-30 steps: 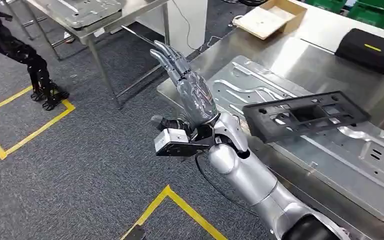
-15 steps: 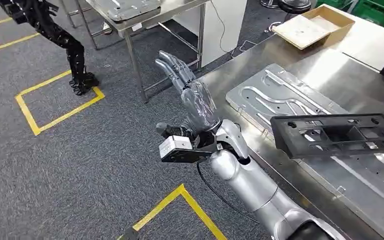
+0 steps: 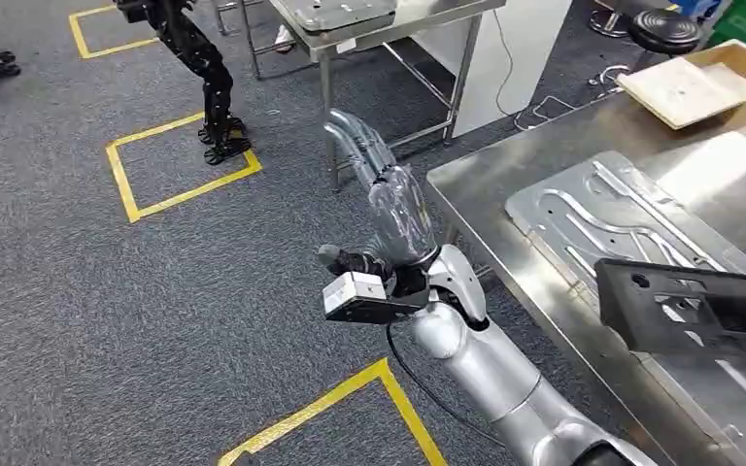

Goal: Take the parts from the cabinet and place them on the table.

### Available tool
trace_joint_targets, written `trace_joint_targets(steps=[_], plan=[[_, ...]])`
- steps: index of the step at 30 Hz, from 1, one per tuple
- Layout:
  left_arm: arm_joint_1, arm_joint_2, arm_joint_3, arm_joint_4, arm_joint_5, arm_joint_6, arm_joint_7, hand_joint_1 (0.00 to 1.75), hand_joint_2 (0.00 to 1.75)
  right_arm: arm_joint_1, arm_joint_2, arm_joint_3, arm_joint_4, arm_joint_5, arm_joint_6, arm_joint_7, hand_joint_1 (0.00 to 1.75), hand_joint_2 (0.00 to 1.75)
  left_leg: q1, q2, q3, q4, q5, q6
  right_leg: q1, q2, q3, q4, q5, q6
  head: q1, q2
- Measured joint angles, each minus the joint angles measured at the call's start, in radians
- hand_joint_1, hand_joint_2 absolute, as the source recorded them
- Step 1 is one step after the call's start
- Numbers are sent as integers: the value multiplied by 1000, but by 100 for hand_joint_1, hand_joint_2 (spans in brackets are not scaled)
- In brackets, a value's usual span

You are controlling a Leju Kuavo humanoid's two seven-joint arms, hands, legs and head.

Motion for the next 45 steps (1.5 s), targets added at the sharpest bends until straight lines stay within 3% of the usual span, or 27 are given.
trace_joint_targets(steps=[2, 5, 7, 9, 10, 11, 12, 14, 15, 16, 17, 18, 19, 21, 23, 24, 25, 26, 31, 33, 35, 37, 38, 40, 41, 42, 45], plan=[[8, 9, 2, 0, 3, 3, 4, 0, 0, 11, -4, -15, -2, -3, -10, -11, 0, 0, 4, -17, 2, -5, 4, 11, -9, 85, -24, 61, -48, 8, 0, 0], [7, 15, 4, 0, 11, 3, 2, 0, 0, 45, -19, -48, 5, -11, -14, -23, 0, 0, 1, -55, 0, -4, 5, 22, -8, 123, -136, 285, -143, 9, 0, 0], [12, 19, 5, 0, 13, 3, 2, 0, 0, 63, -22, -60, 10, -14, -16, -29, 0, 0, -2, -82, 1, -4, 6, 22, -7, 126, -149, 287, -109, 3, 0, 0], [15, 23, 6, 0, 13, 3, 2, 0, 0, 65, -23, -66, 10, -14, -17, -31, 0, 0, -5, -108, 3, -3, 6, 22, -2, 143, -84, 136, -13, -12, 0, 0], [15, 23, 6, 0, 12, 2, 1, 0, 0, 65, -23, -71, 10, -14, -18, -32, 0, 0, -5, -119, 3, -3, 6, 21, -2, 183, -45, 50, 28, -22, 0, 0], [13, 21, 6, 0, 11, 1, 0, 0, 0, 67, -23, -76, 12, -14, -19, -34, 0, 0, -7, -128, -2, -1, 8, 16, -6, 231, -33, 20, 15, -32, -1, 0], [10, 22, 6, 0, 10, -1, -1, 0, 0, 72, -23, -82, 14, -14, -23, -38, 0, 0, -1, -142, -7, 0, 9, 9, -2, 220, -30, 8, 19, -25, 0, 0], [12, 22, 6, 0, 5, -4, 0, 0, 0, 83, -23, -91, 25, -14, -27, -46, 0, 0, 10, -166, -11, -7, 14, -8, 7, 199, -28, 8, 17, -29, 1, 0], [14, 22, 6, 0, 2, -5, 1, 0, 0, 85, -23, -92, 30, -13, -28, -48, 0, 0, 4, -178, -12, -12, 18, -15, 2, 187, -21, -4, 22, -34, 0, 0], [17, 30, 6, 0, -1, -6, 3, 0, 0, 89, -21, -95, 35, -11, -31, -52, 0, 0, 5, -158, -11, -11, 15, -16, -9, 169, -13, -19, 30, -36, 0, 0], [19, 28, 6, 0, -1, -6, 3, 0, 0, 94, -19, -96, 41, -10, -32, -54, 0, 0, -2, -94, -21, 20, -7, -22, -9, 157, -5, -26, 31, -40, -3, 0], [16, 28, 6, 0, -1, -7, 3, 0, 0, 98, -19, -98, 45, -10, -35, -57, 0, 0, 1, -55, -49, 80, -42, -26, -7, 140, -4, -27, 30, -46, -5, 0], [14, 28, 6, 0, -1, -7, 3, 0, 0, 104, -19, -103, 54, -9, -37, -60, 0, 0, 5, -36, -85, 151, -78, -31, -5, 124, -3, -26, 28, -48, -5, 0], [14, 28, 6, 0, 0, -7, 1, 0, 0, 118, -19, -111, 73, -5, -41, -64, 0, 0, 11, -28, -141, 264, -116, -42, -2, 92, -3, -24, 24, -49, -5, 0], [20, 30, 6, 0, 0, -7, 1, 0, 0, 134, -19, -120, 97, -3, -51, -76, 0, 0, 17, -23, -116, 218, -71, -49, -3, 65, -2, -19, 18, -45, -5, 0], [20, 31, 6, 0, 0, -7, 1, 0, 0, 141, -19, -124, 106, -3, -56, -82, 0, 0, 19, -17, -71, 135, -27, -51, -4, 52, -2, -12, 12, -41, -5, 0], [20, 34, 6, 0, 0, -7, 0, 0, 0, 145, -19, -130, 115, -2, -61, -87, 0, 0, 19, 4, -16, 36, 15, -51, -5, 40, -2, -3, 5, -36, -5, 0], [17, 34, 6, 0, 0, -7, -1, 0, 0, 148, -19, -135, 123, -1, -66, -94, 0, 0, 9, 38, -2, 3, -10, -41, -2, 30, -2, 2, -1, -30, -5, 0], [21, 36, 7, 0, 0, -7, -2, 0, 0, 170, -17, -154, 166, 3, -76, -110, 0, 0, 5, -1, 0, -5, 0, -5, 3, -3, 12, -2, -10, -1, -4, 0], [22, 36, 8, 0, 0, -7, -3, 0, 0, 171, -17, -159, 177, 3, -80, -114, 0, 0, 12, -18, 5, -14, 8, 8, -7, 90, -16, 60, -59, 8, -3, 0], [15, 36, 8, 0, 0, -7, -3, 0, 0, 184, -18, -165, 194, 5, -82, -114, 0, 0, 11, -37, 2, -14, 9, 13, -8, 120, -87, 208, -131, 10, -2, 0], [17, 36, 8, 0, -1, -8, -3, 0, 0, 205, -19, -177, 218, 13, -86, -114, 0, 0, 10, -65, 1, -12, 10, 14, -9, 126, -148, 317, -157, 13, -2, 0], [20, 36, 9, 0, -1, -8, -2, 0, 0, 211, -19, -178, 224, 16, -89, -114, 0, 0, 10, -79, 1, -11, 9, 14, -10, 127, -145, 296, -125, 13, -2, 0], [24, 36, 9, 0, -2, -9, -2, 0, 0, 213, -19, -187, 251, 18, -104, -125, 0, 0, 11, -105, 2, -6, 8, 10, -15, 138, -75, 140, -24, 10, -2, 0], [24, 36, 9, 0, -3, -9, -2, 0, 0, 215, -19, -194, 267, 18, -110, -132, 0, 0, 12, -118, 2, -3, 6, 6, -20, 169, -33, 53, 15, 9, -2, 0], [23, 36, 9, 0, -3, -9, -2, 0, 0, 221, -19, -203, 286, 18, -115, -137, 0, 0, 8, -128, -4, 0, 6, -2, -22, 220, -22, 23, -6, 6, -2, 0], [27, 36, 9, 0, -5, -11, 0, 0, 0, 233, -18, -216, 316, 26, -128, -138, 0, 0, 17, -159, -14, -4, 16, -25, -11, 195, -23, 20, 1, -4, -3, 0]])
